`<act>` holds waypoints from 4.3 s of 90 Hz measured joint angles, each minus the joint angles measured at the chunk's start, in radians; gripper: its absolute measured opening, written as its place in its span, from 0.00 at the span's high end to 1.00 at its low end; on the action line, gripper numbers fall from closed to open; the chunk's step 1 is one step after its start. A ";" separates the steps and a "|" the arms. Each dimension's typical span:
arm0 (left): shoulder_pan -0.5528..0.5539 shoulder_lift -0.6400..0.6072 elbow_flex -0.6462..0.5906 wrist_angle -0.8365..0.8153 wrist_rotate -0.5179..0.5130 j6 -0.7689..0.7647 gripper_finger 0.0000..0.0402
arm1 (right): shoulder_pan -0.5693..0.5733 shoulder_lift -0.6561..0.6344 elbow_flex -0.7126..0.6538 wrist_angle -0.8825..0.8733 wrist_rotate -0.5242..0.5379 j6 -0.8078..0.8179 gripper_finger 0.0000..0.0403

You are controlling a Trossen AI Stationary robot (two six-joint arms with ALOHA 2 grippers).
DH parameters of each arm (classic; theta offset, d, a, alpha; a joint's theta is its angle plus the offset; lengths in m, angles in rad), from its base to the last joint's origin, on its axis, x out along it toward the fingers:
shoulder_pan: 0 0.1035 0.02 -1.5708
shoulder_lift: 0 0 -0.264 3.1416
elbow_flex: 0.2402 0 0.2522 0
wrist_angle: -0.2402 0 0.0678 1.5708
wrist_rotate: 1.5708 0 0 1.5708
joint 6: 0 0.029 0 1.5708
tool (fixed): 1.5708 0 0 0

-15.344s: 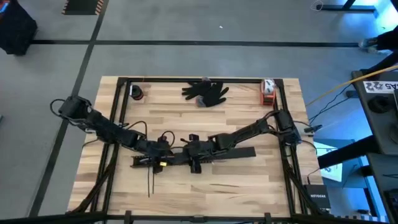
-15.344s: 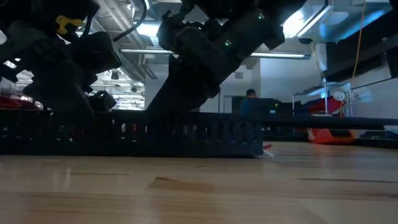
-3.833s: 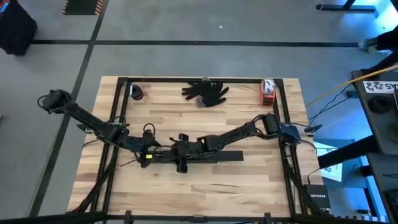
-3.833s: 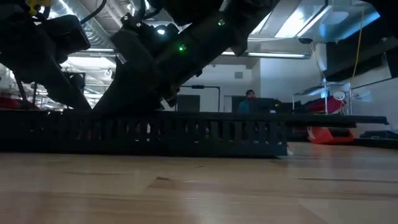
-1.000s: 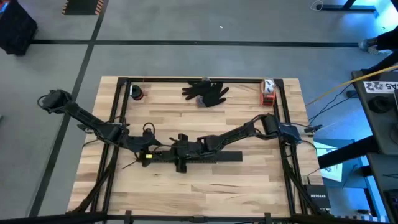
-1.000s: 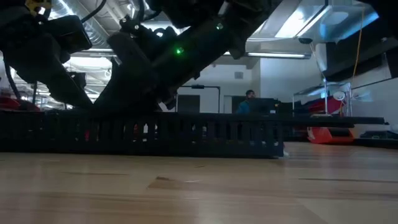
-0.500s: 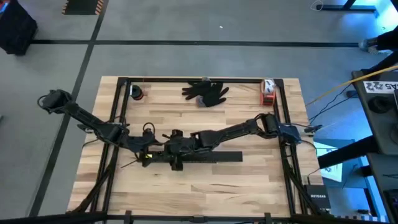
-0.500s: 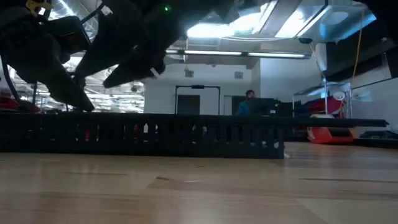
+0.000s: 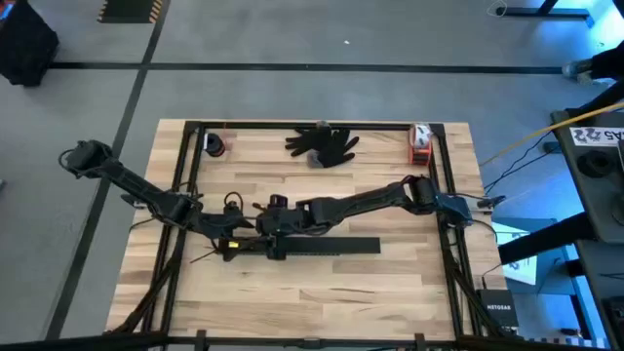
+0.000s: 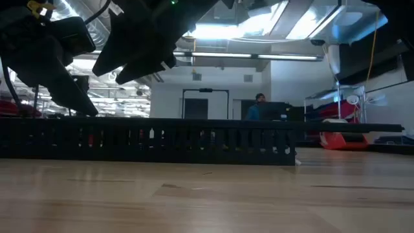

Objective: Ziptie cables
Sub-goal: Close the cable duct

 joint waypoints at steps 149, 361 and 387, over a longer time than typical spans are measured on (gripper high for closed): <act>0.000 0.000 0.000 0.000 0.000 0.003 0.30 | -0.010 -0.001 0.000 -0.015 -0.058 0.048 0.56; -0.103 0.000 0.000 -0.119 0.027 -0.029 0.30 | 0.026 0.076 -0.174 0.268 -0.174 0.134 1.00; -0.099 -0.011 0.032 -0.159 0.028 -0.023 0.30 | 0.023 0.076 -0.173 0.278 -0.171 0.132 1.00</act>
